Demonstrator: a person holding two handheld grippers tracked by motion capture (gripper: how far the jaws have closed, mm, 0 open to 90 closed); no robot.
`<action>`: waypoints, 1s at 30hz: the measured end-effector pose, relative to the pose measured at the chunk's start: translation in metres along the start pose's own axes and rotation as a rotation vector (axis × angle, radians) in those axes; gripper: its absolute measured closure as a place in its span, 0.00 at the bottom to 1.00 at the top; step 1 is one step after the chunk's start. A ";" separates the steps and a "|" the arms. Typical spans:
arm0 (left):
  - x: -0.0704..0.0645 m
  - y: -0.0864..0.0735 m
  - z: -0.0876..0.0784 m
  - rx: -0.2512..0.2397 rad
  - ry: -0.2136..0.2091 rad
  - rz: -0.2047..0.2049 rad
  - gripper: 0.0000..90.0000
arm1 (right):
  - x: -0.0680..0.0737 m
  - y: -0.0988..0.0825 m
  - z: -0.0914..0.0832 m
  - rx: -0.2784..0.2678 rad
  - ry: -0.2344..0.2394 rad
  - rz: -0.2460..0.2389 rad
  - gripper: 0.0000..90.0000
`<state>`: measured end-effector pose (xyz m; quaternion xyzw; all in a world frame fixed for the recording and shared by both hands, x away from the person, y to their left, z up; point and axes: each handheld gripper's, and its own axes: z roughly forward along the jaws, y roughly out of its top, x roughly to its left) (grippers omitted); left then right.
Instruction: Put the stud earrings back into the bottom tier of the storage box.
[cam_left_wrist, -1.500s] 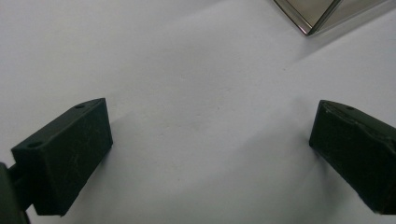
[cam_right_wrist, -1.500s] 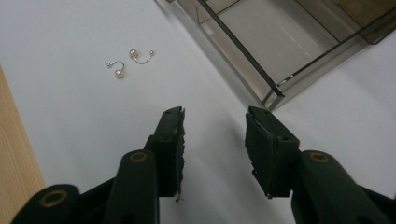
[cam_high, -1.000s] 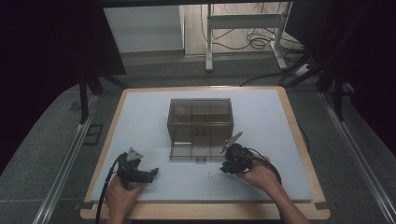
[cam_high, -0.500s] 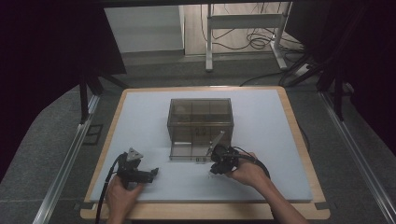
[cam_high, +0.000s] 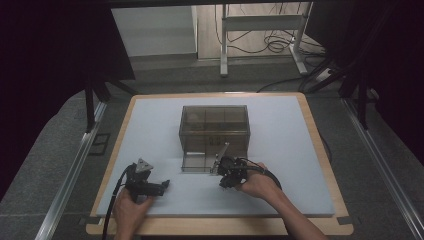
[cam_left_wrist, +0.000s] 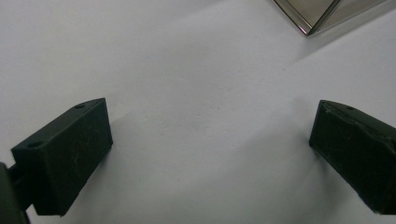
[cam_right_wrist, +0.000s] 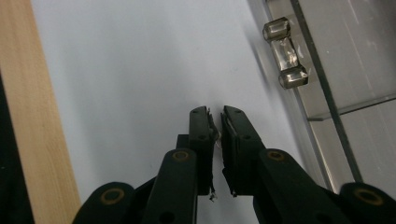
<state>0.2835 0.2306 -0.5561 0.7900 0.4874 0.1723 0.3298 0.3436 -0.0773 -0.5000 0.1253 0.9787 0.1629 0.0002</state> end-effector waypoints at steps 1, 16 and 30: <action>0.000 0.000 0.000 0.000 0.000 -0.001 0.00 | 0.000 0.000 0.001 0.004 -0.004 0.000 0.89; 0.000 0.000 0.000 0.001 0.000 0.003 0.00 | 0.002 0.007 0.004 0.050 -0.019 -0.020 0.95; 0.000 0.000 0.000 -0.004 0.000 -0.003 0.00 | 0.000 0.012 -0.012 0.023 -0.015 -0.023 0.94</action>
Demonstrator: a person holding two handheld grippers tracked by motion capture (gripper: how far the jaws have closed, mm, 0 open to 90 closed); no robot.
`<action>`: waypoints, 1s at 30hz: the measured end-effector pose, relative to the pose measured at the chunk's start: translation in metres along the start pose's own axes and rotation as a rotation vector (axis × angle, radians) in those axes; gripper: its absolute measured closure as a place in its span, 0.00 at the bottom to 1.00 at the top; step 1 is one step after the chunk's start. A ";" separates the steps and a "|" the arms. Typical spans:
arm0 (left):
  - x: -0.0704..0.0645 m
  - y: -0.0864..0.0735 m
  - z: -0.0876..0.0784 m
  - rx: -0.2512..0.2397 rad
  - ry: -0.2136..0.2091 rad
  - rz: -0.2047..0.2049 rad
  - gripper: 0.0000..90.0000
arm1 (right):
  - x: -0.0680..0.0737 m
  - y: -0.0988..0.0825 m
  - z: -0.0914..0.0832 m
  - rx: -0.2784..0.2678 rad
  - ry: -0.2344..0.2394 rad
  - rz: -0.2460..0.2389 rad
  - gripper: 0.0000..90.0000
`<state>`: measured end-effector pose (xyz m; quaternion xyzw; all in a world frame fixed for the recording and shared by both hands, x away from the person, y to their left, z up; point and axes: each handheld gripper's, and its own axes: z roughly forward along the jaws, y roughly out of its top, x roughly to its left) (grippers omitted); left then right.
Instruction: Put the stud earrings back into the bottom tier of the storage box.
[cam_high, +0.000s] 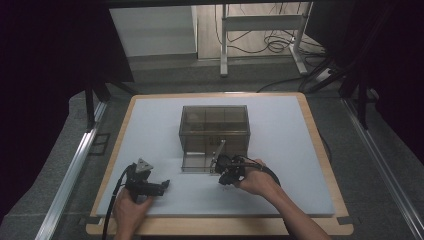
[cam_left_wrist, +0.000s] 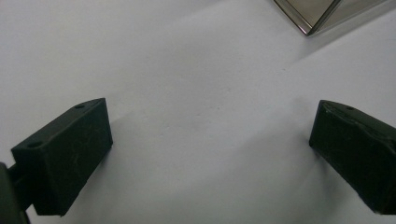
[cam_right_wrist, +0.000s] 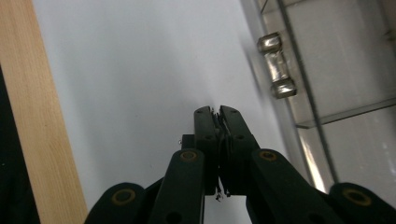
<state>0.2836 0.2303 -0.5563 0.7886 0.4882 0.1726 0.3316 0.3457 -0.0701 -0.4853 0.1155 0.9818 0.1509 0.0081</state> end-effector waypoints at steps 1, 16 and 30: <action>0.000 0.000 0.000 0.000 0.000 0.000 0.00 | 0.000 0.000 0.000 0.000 0.000 0.000 0.94; 0.000 0.000 0.000 0.001 -0.001 0.001 0.00 | -0.015 0.003 -0.023 -0.125 -0.040 0.067 0.94; 0.000 0.000 0.000 0.004 -0.001 0.001 0.00 | -0.041 0.002 -0.019 -0.257 -0.092 0.165 0.94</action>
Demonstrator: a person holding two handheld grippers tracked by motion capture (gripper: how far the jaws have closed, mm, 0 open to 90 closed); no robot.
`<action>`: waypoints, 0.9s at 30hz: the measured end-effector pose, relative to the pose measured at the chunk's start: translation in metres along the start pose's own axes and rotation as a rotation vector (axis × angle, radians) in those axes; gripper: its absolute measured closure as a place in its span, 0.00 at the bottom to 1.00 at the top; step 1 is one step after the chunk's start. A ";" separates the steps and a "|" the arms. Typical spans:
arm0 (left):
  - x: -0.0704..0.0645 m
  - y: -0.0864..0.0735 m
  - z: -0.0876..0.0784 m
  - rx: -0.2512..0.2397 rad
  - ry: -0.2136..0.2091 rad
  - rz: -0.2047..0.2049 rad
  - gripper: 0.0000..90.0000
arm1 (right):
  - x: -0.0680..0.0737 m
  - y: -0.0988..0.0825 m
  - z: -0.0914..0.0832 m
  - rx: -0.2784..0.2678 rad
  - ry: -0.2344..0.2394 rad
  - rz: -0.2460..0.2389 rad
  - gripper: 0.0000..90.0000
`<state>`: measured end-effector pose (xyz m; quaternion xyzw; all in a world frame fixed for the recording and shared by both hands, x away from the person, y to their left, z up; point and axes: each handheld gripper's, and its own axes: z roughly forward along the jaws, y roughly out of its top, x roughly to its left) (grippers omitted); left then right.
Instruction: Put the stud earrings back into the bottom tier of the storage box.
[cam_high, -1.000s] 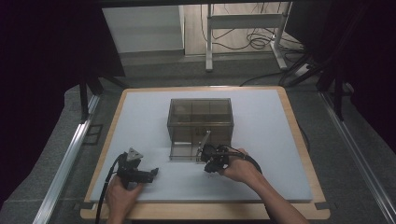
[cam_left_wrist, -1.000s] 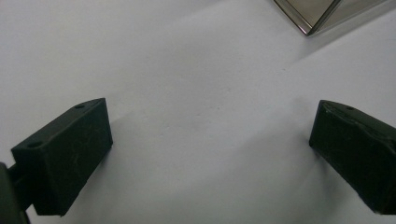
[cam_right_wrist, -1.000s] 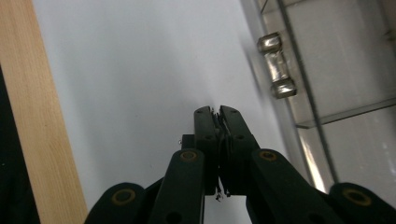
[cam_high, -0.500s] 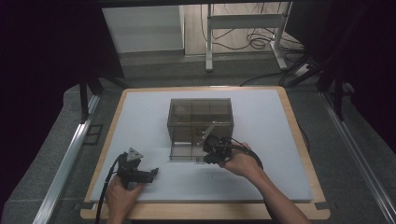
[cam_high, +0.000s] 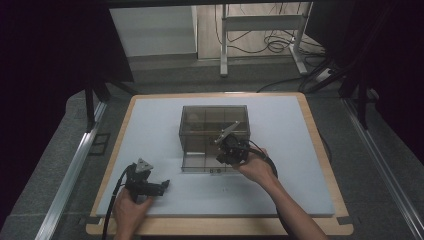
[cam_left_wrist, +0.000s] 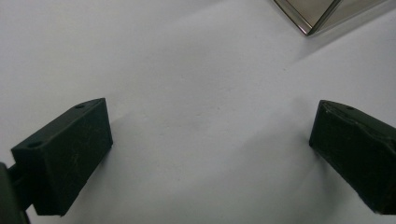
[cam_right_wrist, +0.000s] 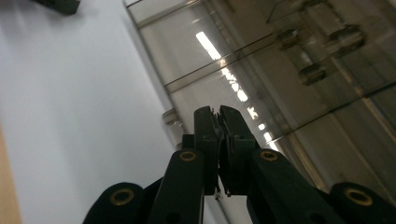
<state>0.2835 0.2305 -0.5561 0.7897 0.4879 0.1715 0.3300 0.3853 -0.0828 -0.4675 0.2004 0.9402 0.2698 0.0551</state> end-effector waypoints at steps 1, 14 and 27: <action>0.000 0.000 0.000 0.000 0.000 0.000 0.00 | -0.003 0.000 0.003 -0.014 -0.009 0.003 0.94; 0.000 0.000 0.000 0.000 0.000 0.000 0.00 | -0.012 -0.004 0.023 -0.025 -0.021 0.034 0.93; 0.000 0.000 0.000 -0.003 0.000 -0.004 0.00 | -0.015 -0.008 0.028 -0.029 -0.007 0.048 0.89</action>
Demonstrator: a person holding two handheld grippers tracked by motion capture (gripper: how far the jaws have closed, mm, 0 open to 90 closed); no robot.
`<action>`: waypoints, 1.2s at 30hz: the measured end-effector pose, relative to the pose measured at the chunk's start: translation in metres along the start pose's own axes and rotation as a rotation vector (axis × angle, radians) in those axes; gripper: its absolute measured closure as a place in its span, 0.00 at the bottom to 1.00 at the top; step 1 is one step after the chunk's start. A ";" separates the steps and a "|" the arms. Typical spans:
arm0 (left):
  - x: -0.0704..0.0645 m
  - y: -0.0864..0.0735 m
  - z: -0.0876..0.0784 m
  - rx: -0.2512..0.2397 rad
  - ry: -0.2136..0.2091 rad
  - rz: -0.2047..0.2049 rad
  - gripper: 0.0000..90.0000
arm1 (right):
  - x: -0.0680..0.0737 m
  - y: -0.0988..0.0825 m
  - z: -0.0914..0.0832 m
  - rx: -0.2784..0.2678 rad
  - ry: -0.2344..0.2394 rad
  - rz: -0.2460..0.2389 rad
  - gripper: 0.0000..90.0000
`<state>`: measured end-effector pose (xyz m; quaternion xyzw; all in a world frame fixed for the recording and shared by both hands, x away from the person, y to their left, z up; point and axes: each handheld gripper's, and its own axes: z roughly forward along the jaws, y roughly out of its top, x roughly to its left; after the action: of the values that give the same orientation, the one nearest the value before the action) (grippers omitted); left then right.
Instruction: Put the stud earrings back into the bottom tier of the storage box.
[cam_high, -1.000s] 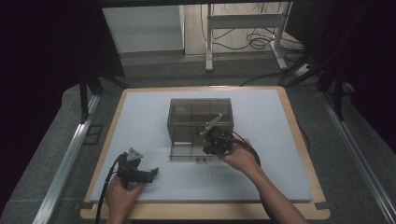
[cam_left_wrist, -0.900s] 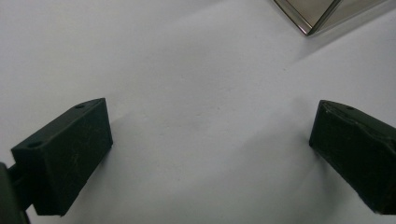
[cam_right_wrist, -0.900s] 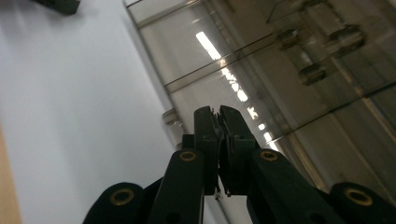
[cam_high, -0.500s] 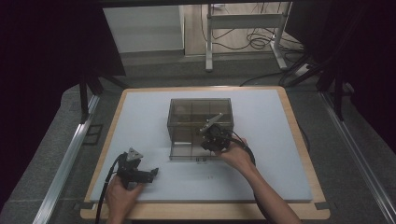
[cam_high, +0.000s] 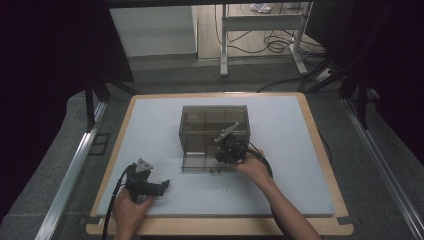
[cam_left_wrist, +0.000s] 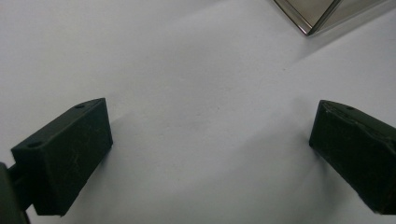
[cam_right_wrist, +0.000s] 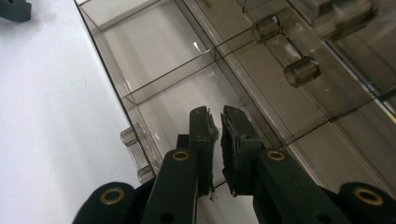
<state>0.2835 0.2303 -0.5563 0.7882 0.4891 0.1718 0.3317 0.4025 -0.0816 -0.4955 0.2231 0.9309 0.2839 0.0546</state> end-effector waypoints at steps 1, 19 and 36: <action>0.000 0.000 0.000 0.000 0.000 0.000 0.00 | 0.000 0.000 0.000 0.000 0.000 0.000 0.89; 0.000 0.000 0.000 -0.001 0.000 -0.001 0.00 | 0.008 -0.002 -0.018 -0.021 0.020 -0.016 0.85; 0.000 0.000 0.000 -0.001 0.001 0.002 0.00 | 0.022 -0.017 -0.039 -0.011 0.039 -0.050 0.83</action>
<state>0.2836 0.2303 -0.5563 0.7886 0.4882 0.1727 0.3317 0.3675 -0.1040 -0.4722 0.1938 0.9356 0.2919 0.0445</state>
